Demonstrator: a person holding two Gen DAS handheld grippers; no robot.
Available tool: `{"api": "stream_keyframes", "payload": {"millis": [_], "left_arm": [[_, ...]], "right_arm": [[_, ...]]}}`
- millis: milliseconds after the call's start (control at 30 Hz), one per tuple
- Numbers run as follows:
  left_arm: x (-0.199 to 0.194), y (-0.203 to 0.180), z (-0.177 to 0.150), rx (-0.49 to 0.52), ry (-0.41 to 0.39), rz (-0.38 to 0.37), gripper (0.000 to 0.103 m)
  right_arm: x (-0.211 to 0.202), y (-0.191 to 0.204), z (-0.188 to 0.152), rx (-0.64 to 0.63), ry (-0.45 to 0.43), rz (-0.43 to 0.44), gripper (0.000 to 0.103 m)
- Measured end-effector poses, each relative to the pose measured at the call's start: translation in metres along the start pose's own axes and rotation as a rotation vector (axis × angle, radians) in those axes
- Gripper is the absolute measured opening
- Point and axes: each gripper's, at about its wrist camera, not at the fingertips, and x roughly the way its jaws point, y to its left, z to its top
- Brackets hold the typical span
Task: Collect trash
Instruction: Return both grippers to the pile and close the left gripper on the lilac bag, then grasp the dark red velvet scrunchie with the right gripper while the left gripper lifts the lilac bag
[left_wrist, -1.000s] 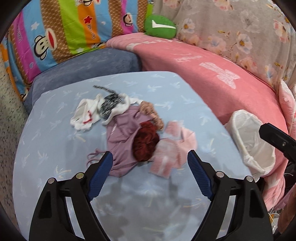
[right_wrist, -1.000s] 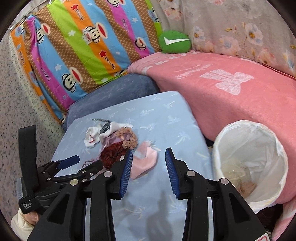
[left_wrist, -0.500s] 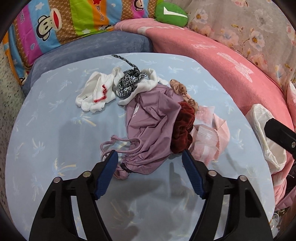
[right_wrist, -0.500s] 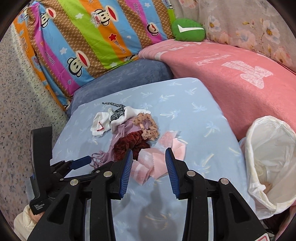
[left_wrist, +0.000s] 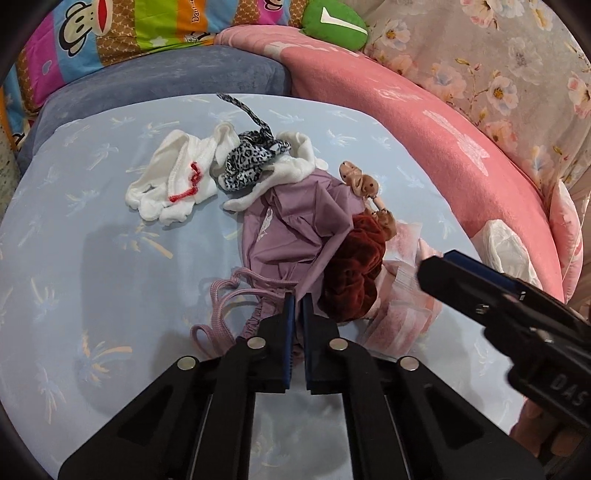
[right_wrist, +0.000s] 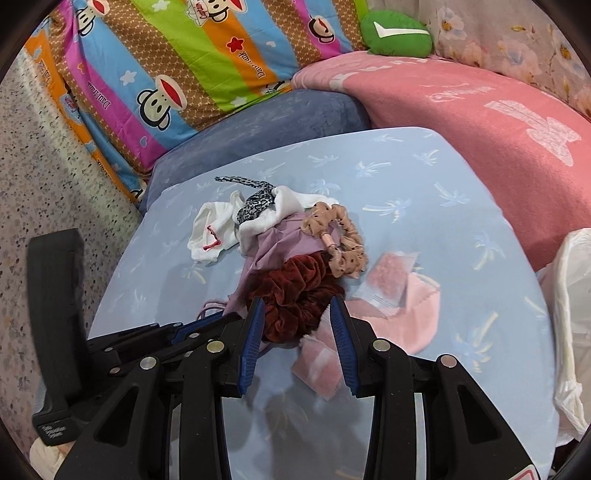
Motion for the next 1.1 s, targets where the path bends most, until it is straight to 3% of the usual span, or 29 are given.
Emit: {"api": "stream_keyframes", "payload": {"millis": [433,500,533,567,600,1100], "left_arm": [[-0.012,0.010,0.006,-0.022,-0.026,0.026,0.003],[-0.013,0.010,0.006,-0.024,-0.027,0.028,0.003],[-0.014,0.009,0.006,-0.024,-0.028,0.030,0.003],[-0.015,0.009,0.006,-0.023,-0.030,0.033,0.002],[-0.016,0.009,0.006,-0.022,-0.031,0.033,0.002],[-0.043,-0.010,0.012,0.015,-0.099,0.025,0.003]], "right_arm": [[0.045,0.016,0.005,-0.011,0.067,0.021,0.037],[0.054,0.015,0.004,-0.002,0.089,0.022,0.028],[0.058,0.015,0.003,0.003,0.100,0.027,0.012],[0.060,0.014,0.002,0.010,0.108,0.029,0.006],[0.059,0.013,0.001,0.015,0.103,0.032,0.005],[-0.024,0.015,0.017,-0.005,-0.063,0.076,0.002]]}}
